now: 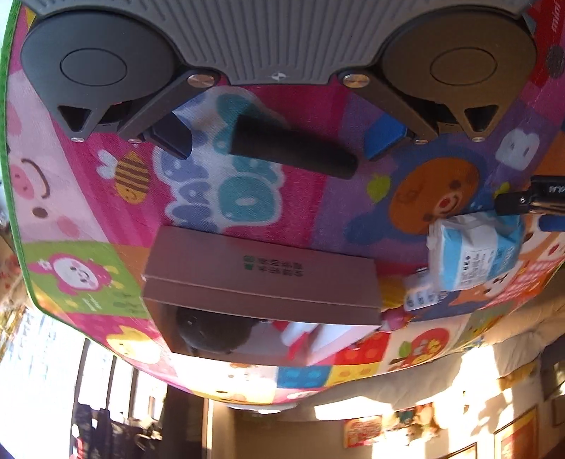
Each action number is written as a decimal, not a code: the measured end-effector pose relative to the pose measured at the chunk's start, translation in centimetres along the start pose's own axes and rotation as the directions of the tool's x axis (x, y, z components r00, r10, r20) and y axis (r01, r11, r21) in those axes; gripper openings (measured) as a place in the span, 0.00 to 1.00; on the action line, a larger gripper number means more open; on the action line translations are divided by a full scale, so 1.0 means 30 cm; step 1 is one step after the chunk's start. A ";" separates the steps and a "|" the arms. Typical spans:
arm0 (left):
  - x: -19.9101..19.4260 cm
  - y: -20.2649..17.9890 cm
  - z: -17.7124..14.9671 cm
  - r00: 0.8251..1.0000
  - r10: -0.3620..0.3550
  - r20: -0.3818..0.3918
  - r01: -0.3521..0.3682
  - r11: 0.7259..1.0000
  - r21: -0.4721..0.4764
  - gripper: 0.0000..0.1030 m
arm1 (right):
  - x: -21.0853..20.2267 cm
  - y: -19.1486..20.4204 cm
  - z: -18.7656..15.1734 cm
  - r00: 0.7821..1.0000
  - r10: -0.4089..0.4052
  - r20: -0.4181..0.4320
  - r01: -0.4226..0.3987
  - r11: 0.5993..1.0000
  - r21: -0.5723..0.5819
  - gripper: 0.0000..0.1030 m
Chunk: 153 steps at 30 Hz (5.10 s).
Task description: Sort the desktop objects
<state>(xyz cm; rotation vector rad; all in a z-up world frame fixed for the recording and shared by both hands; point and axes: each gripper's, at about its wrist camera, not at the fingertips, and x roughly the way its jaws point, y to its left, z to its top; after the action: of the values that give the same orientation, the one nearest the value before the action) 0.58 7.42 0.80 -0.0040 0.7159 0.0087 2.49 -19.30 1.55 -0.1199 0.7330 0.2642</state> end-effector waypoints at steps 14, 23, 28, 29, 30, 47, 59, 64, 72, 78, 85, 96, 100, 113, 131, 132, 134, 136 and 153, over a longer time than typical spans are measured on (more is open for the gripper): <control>-0.113 -0.132 0.004 0.938 -0.341 0.059 0.327 0.929 0.170 0.99 | -0.007 -0.023 -0.007 0.998 -0.058 -0.023 0.060 0.995 0.082 1.00; -0.008 -0.011 0.133 0.982 -0.139 0.126 0.131 0.989 0.075 1.00 | -0.004 -0.033 -0.012 0.999 -0.052 -0.013 0.053 0.995 0.088 1.00; 0.027 -0.017 0.108 0.969 -0.242 0.052 0.241 0.970 0.026 1.00 | -0.007 -0.025 -0.012 0.999 -0.051 -0.010 0.052 0.996 0.078 1.00; 0.012 -0.038 0.092 0.959 -0.279 0.046 0.277 0.959 0.055 1.00 | -0.006 -0.026 -0.012 0.999 -0.051 -0.010 0.051 0.996 0.079 1.00; -0.002 -0.061 0.076 0.952 -0.305 0.039 0.301 0.950 0.080 1.00 | -0.006 -0.026 -0.012 0.999 -0.050 -0.011 0.050 0.996 0.079 1.00; -0.052 -0.155 0.017 0.996 -0.087 0.018 0.084 0.987 0.139 1.00 | -0.001 0.037 0.033 0.999 -0.033 -0.009 0.034 0.998 0.054 0.74; 0.002 -0.219 0.094 0.998 -0.030 0.062 0.011 0.959 0.284 1.00 | -0.058 -0.017 -0.007 0.999 -0.042 -0.034 0.043 0.998 0.047 0.74; 0.063 -0.271 0.088 0.999 -0.023 0.026 0.011 0.920 0.392 1.00 | -0.079 -0.032 -0.021 0.998 -0.049 -0.033 0.051 0.997 0.052 0.74; 0.088 -0.276 0.106 0.999 -0.042 0.012 0.035 0.930 0.365 1.00 | -0.101 -0.040 -0.030 0.999 -0.051 -0.017 0.052 0.998 0.041 0.74; 0.075 -0.270 0.104 0.998 -0.065 0.003 0.060 0.943 0.328 0.71 | -0.117 -0.037 -0.036 0.999 -0.045 -0.009 0.046 0.998 0.035 0.74; -0.048 -0.261 0.051 0.994 -0.097 0.050 0.076 0.947 0.313 0.60 | -0.182 -0.038 -0.036 1.000 -0.021 0.019 0.021 1.000 -0.001 0.74; -0.406 -0.307 0.163 0.924 -0.227 0.307 0.113 0.931 0.347 0.59 | -0.459 -0.116 0.063 0.965 -0.045 0.260 0.060 0.997 -0.050 0.74; -0.410 -0.357 0.282 0.876 -0.274 0.397 0.119 0.921 0.372 0.59 | -0.542 -0.147 0.143 0.919 -0.072 0.389 0.092 0.995 -0.035 0.74; 0.028 -0.467 0.387 0.937 -0.198 0.288 0.035 0.873 0.487 0.94 | -0.436 -0.271 0.322 0.883 -0.188 0.430 0.194 0.981 0.032 0.74; -0.036 -0.111 0.068 0.990 -0.010 0.140 -0.009 0.990 0.138 1.00 | -0.121 -0.209 0.692 0.956 0.014 0.294 -0.054 0.990 0.128 0.92; -0.030 -0.097 0.058 0.991 0.000 0.130 -0.016 0.992 0.124 1.00 | -0.116 -0.205 0.690 0.956 0.014 0.292 -0.052 0.991 0.124 0.92; -0.010 -0.061 0.042 0.995 0.007 0.101 -0.014 0.997 0.070 1.00 | -0.115 -0.198 0.669 0.956 0.015 0.291 -0.054 0.991 0.125 0.93; 0.008 -0.033 0.031 0.998 0.009 0.069 -0.010 1.000 0.011 1.00 | -0.108 -0.192 0.641 0.963 0.021 0.270 -0.059 0.989 0.133 0.93; 0.013 0.034 0.027 0.998 0.023 0.055 -0.015 0.992 -0.128 1.00 | 0.284 -0.079 0.518 0.985 0.067 -0.161 -0.048 0.992 0.119 0.52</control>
<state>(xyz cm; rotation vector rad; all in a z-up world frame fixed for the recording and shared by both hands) 1.39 8.44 1.15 -0.1189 0.6583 0.0725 19.22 -16.79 7.32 -0.0116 0.9150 0.2692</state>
